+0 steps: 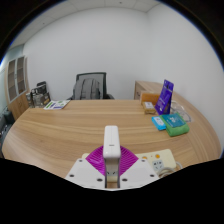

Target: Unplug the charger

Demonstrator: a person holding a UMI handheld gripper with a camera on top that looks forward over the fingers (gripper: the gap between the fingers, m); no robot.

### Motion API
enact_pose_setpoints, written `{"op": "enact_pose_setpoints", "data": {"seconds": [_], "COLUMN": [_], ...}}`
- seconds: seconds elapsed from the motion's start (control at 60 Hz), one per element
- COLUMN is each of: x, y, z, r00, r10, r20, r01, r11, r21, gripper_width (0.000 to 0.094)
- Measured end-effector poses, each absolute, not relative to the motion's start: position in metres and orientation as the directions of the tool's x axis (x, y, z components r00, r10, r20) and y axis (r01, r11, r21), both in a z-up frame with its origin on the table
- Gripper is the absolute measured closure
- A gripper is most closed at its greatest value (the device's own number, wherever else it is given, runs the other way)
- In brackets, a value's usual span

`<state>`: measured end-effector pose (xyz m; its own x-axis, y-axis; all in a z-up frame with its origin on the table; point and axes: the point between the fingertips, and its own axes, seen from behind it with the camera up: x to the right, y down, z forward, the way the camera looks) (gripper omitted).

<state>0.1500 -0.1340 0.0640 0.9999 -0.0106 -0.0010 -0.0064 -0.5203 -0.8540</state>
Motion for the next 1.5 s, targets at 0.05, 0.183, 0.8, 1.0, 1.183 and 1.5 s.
{"op": "enact_pose_setpoints", "data": {"seconds": [0.05,0.183,0.8,1.0,1.183,1.5], "x": [0.154,0.145,0.405,0.427,0.461,0.441], "y": [-0.124,-0.104,-0.125,-0.133,-0.151,-0.201], "z": [0.120,0.279,0.060,0.026,0.012,0.092], "r00": [0.998,0.997,0.946,0.922,0.904,0.942], "r10": [-0.008,0.043,-0.275,-0.289,-0.374,-0.315], "r20": [0.054,0.071,-0.171,-0.258,-0.206,0.119], "r01": [0.047,0.075,-0.291,-0.377,-0.397,-0.117], "r11": [-0.389,-0.111,-0.489,-0.513,-0.560,-0.637], "r21": [-0.920,-0.991,-0.822,-0.772,-0.727,-0.762], "gripper_width": [0.0804,0.0805,0.0786,0.0643,0.0195,0.0076]}}
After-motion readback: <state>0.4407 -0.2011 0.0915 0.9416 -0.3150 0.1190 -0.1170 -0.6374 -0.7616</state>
